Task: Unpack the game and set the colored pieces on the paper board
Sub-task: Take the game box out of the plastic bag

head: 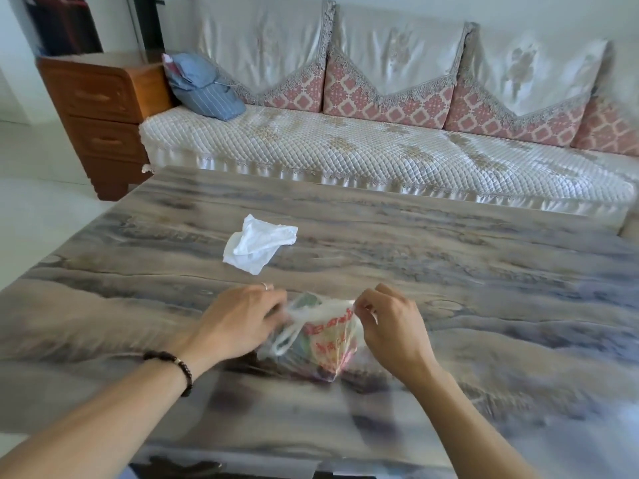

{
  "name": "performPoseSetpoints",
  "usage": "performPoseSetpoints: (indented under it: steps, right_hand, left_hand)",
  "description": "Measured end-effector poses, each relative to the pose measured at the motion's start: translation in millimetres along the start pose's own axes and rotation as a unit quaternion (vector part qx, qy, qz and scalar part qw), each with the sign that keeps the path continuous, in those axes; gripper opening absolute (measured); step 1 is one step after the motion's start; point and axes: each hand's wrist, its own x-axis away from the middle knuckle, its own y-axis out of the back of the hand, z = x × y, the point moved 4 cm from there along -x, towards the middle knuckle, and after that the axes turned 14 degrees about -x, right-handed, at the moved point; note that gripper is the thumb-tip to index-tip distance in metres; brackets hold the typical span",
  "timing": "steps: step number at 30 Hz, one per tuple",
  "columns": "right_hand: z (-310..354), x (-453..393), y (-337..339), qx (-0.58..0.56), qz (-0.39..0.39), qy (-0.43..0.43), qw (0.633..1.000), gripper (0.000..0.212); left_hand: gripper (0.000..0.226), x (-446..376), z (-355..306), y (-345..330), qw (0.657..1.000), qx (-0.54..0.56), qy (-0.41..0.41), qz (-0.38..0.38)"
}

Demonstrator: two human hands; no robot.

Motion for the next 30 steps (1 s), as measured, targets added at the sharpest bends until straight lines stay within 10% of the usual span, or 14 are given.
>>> performPoseSetpoints:
  steps: [3,7,13,19,24,27,30]
  right_hand:
    - [-3.8,10.5,12.2,-0.020,-0.020,-0.029,0.999,0.015]
    - [24.9,12.8,3.3,-0.070,0.090,-0.049,0.992,0.056]
    - [17.2,4.9,5.2,-0.092,0.002,-0.081,0.992,0.015]
    - [-28.5,16.7,23.4,-0.191,-0.068,-0.296,0.933,0.034]
    - [24.5,21.8,39.2,-0.052,-0.188,0.024,0.980,0.029]
    - [52.1,32.9,14.5,0.061,0.005,0.190,0.980,0.025]
    - [31.9,36.1,-7.4,0.178,0.166,0.151,0.958,0.023]
  left_hand:
    - [0.005,18.1,12.1,3.0,0.999,0.027,0.035,0.005]
    - [0.054,19.3,-14.6,11.3,0.996,0.086,-0.019,-0.022]
    - [0.010,16.2,-33.7,7.6,0.990,0.029,-0.086,-0.108]
    - [0.022,41.1,-24.7,2.9,0.989,-0.008,-0.124,-0.085]
    - [0.046,37.1,-39.6,4.3,0.994,0.055,-0.094,-0.028]
    - [0.038,32.8,-47.1,1.0,0.994,0.059,-0.089,-0.004]
    - [0.035,32.4,-51.0,-3.3,0.997,0.020,-0.073,0.034]
